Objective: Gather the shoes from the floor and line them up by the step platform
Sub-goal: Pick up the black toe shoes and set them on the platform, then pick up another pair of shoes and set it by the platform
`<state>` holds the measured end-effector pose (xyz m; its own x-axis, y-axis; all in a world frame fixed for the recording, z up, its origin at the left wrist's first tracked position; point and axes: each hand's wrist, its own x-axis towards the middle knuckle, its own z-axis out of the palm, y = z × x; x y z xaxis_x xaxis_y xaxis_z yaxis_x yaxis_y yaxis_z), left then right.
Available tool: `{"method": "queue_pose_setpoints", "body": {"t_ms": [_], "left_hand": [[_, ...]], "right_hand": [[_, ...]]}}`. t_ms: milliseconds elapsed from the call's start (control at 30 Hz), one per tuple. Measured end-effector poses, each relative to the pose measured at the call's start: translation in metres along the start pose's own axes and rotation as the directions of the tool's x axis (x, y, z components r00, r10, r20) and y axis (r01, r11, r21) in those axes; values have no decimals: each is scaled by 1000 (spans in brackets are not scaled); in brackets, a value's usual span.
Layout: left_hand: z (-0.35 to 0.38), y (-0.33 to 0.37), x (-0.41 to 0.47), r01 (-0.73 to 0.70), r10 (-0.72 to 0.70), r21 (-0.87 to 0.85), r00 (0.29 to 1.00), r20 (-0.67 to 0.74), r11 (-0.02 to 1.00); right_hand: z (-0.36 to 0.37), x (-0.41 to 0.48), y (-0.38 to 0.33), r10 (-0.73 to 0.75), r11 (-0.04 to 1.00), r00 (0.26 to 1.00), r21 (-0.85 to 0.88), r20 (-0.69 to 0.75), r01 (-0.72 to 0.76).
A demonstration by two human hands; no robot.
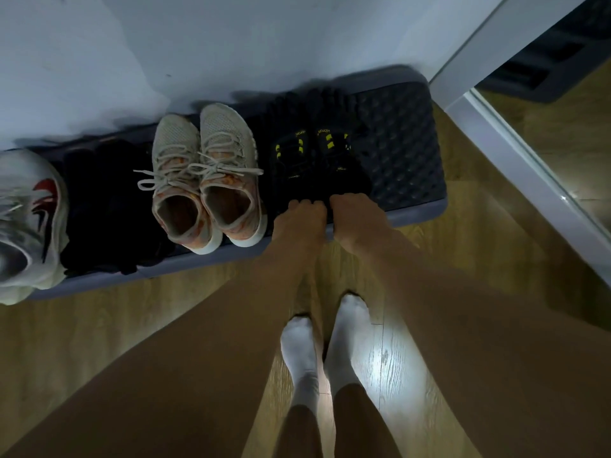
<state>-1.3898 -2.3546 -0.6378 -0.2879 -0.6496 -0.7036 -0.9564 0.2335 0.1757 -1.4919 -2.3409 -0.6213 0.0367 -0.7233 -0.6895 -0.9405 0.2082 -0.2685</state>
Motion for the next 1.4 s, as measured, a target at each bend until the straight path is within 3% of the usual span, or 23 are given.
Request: {"method": "queue_pose_setpoints", "body": {"t_ms": [100,200,333,467,600,733,833,1100,1167,1300,1400], "left_hand": [[-13,-1,-13,-13,13,-78,1000,3,997],[-46,8,-38,-54,45,-91,994,-97,994],[-131,29,-93,-118,127,79,984,-125,990],[-243,67,-179,-225,272,207,933,-237,952],[-320,113,-275,-384,460,257,786,-412,887],[-361,153,-357,-538,616,303,655,-438,787],[-375,183,-407,-672,751,353,503,-427,651],[-353,256,-530,-842,976,500,134,-170,203],[-333,276,-562,-857,993,506,47,-107,95],[-282,310,-633,-864,998,499,-55,33,-64],[-234,322,-691,-856,977,470,-183,112,-214]], "right_hand": [[-11,-15,-2,-21,1000,1000,-16,16,21],[-37,-48,-7,-34,999,998,-19,-60,33],[-103,-126,-16,52,991,969,133,-242,-20],[-187,-226,-27,84,989,875,145,-477,-16],[-251,-334,-32,191,976,718,211,-670,-63],[-287,-441,-44,294,954,568,277,-769,-119],[-291,-510,-58,385,923,420,326,-822,-207],[-241,-667,-87,648,731,145,557,-748,-394],[-220,-706,-91,705,657,74,611,-705,-441],[-169,-783,-101,795,497,-68,712,-603,-497],[-119,-840,-119,838,360,-187,777,-512,-516]]}}
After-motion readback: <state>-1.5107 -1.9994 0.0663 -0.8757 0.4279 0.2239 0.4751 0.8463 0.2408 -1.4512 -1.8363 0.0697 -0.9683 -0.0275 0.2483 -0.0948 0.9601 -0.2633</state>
